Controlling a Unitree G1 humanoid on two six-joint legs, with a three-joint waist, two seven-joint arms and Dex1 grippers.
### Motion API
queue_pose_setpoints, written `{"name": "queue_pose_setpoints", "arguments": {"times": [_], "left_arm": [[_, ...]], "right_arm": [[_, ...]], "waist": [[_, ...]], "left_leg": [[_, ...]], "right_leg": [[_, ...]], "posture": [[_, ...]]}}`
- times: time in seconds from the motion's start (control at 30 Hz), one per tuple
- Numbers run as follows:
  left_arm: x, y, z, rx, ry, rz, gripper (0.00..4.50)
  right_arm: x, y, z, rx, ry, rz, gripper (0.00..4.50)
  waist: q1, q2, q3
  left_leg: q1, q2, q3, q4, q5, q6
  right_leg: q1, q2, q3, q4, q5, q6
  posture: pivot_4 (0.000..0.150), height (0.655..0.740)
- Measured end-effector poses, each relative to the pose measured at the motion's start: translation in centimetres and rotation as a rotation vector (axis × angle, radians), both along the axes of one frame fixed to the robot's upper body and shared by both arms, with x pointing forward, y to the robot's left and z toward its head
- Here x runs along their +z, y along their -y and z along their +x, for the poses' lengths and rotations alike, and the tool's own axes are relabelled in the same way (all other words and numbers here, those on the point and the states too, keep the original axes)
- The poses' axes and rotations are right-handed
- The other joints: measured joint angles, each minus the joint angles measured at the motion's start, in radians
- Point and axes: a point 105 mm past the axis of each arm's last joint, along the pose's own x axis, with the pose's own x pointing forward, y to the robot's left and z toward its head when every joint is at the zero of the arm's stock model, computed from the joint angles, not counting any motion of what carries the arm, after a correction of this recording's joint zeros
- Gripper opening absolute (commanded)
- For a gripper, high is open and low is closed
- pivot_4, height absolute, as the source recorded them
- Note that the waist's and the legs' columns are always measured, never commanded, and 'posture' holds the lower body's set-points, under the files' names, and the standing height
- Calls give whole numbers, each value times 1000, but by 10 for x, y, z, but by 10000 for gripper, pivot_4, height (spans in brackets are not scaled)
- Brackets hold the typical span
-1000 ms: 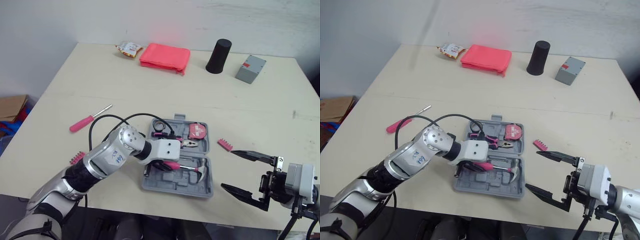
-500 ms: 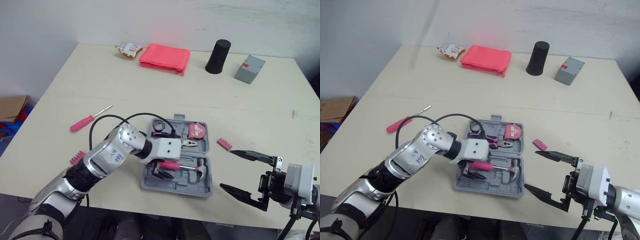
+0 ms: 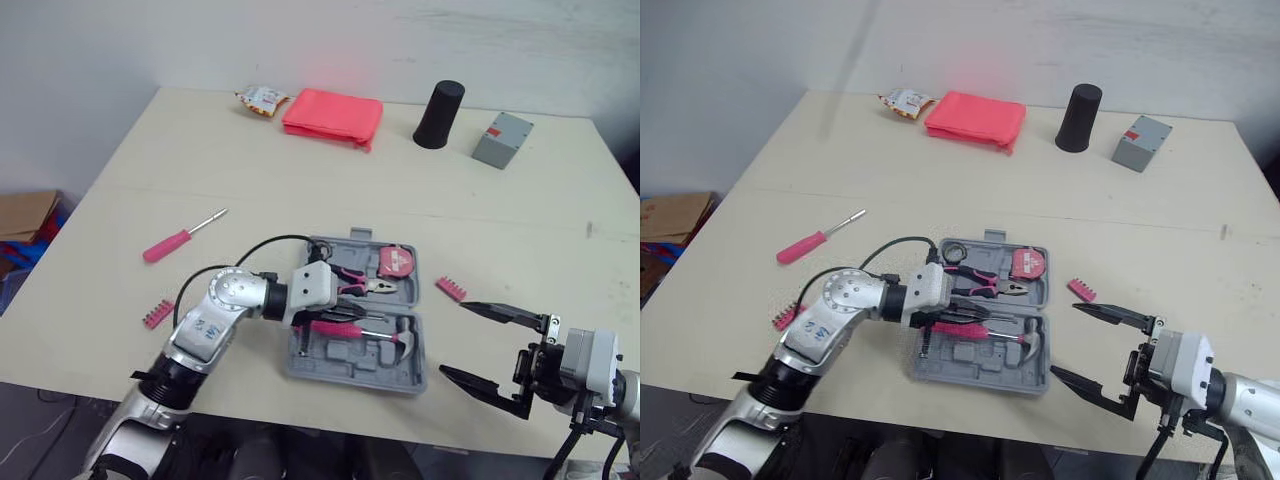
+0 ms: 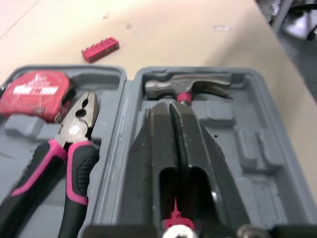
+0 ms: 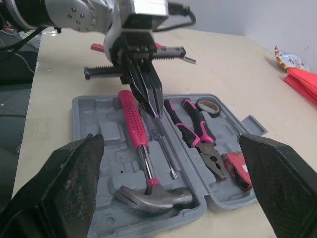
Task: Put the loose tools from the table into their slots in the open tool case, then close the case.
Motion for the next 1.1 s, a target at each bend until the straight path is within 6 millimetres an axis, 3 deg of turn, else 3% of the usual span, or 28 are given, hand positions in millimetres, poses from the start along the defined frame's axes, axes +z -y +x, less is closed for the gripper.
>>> {"name": "queue_pose_setpoints", "arguments": {"times": [0.53,0.9,1.1], "left_arm": [[-31,3,-4,29,-61,36,372],[-37,6,-5,26,-29,105,372],[-43,12,-2,69,-115,149,372]], "right_arm": [[-21,15,-6,-15,-62,-4,45000],[-17,11,-8,-21,-53,-5,45000],[-10,8,-2,-32,-37,2,45000]], "waist": [[-1,0,0],[-1,0,-4],[4,1,-17]], "left_leg": [[0,0,0,0,0,0],[4,0,-1,-2,-1,1],[6,-1,-2,-2,-3,7]], "right_leg": [[0,0,0,0,0,0],[4,-1,-1,0,0,0],[8,-4,-2,-1,1,-1]], "posture": [[1500,7400],[1500,7400],[1500,7400]]}}
